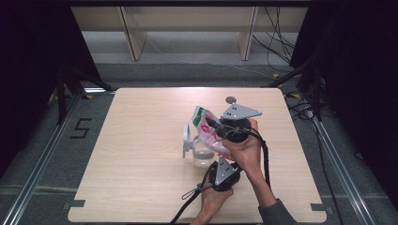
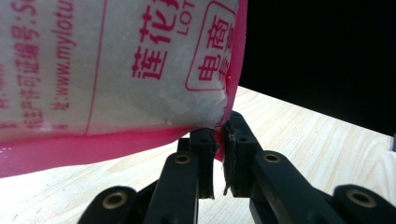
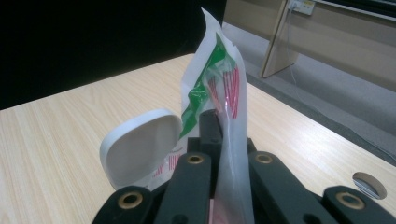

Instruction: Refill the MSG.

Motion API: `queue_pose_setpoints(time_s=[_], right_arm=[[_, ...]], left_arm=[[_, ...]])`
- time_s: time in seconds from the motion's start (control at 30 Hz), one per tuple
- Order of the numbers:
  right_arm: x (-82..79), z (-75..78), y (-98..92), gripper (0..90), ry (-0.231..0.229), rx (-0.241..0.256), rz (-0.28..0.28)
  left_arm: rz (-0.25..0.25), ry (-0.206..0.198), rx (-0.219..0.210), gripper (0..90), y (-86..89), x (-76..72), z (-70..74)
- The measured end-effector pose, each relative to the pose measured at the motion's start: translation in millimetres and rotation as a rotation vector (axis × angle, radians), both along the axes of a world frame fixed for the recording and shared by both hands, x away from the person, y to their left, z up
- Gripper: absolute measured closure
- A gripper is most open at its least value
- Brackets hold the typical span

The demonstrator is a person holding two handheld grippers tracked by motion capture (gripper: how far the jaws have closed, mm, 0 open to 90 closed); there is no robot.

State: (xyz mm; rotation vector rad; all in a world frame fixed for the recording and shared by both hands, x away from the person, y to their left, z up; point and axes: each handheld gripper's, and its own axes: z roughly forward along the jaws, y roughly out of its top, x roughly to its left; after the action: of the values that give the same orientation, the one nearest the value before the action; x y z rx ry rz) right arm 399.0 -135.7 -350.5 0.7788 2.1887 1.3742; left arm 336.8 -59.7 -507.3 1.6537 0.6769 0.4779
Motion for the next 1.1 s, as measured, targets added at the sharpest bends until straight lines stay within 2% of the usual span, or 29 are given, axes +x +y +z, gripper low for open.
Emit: queue_pose_setpoints(time_s=[0.07, 0.23, 0.3, 0.33, 0.57, 0.6, 0.77, 0.93, 0.97, 1.1], right_arm=[[1.2, -0.3, 0.4, 90.0, -0.017, -0.003, 0.001], [1.3, -0.4, 1.3, 90.0, -0.014, -0.009, 0.004], [0.6, -0.2, 1.4, 90.0, 0.001, -0.003, -0.002], [1.7, -0.2, 1.3, 90.0, -0.012, -0.010, 0.009], [2.0, -0.2, 2.0, 89.8, -0.014, -0.014, 0.009], [0.4, -0.7, 3.4, 89.8, -0.009, -0.004, -0.006], [1.4, -0.2, 4.1, 89.8, -0.029, -0.013, 0.001], [1.2, 0.3, 4.6, 89.6, -0.027, -0.022, 0.003], [0.5, 1.0, 4.6, 89.5, -0.009, -0.028, 0.010], [1.4, 1.0, 4.4, 89.5, -0.023, -0.032, 0.012]], left_arm=[[0.000, 0.001, 0.001, 82.8, 0.0, 0.0, -0.1], [-0.003, 0.000, -0.004, 82.8, 0.0, -0.1, 0.0], [-0.003, -0.001, -0.002, 82.8, -0.1, -0.2, 0.4], [-0.002, -0.002, -0.002, 82.8, -0.1, -0.2, 0.3], [-0.001, -0.002, -0.010, 82.8, -0.9, 0.6, 0.1], [-0.001, 0.000, -0.014, 82.8, -1.0, 0.9, 0.0], [-0.007, 0.000, -0.016, 82.8, -1.3, 1.8, 0.8], [-0.013, 0.000, -0.023, 82.9, -2.3, 2.4, 1.7], [-0.021, -0.001, -0.022, 82.9, -2.5, 2.9, 1.8], [-0.018, -0.002, -0.022, 82.9, -2.7, 2.8, 1.7]])
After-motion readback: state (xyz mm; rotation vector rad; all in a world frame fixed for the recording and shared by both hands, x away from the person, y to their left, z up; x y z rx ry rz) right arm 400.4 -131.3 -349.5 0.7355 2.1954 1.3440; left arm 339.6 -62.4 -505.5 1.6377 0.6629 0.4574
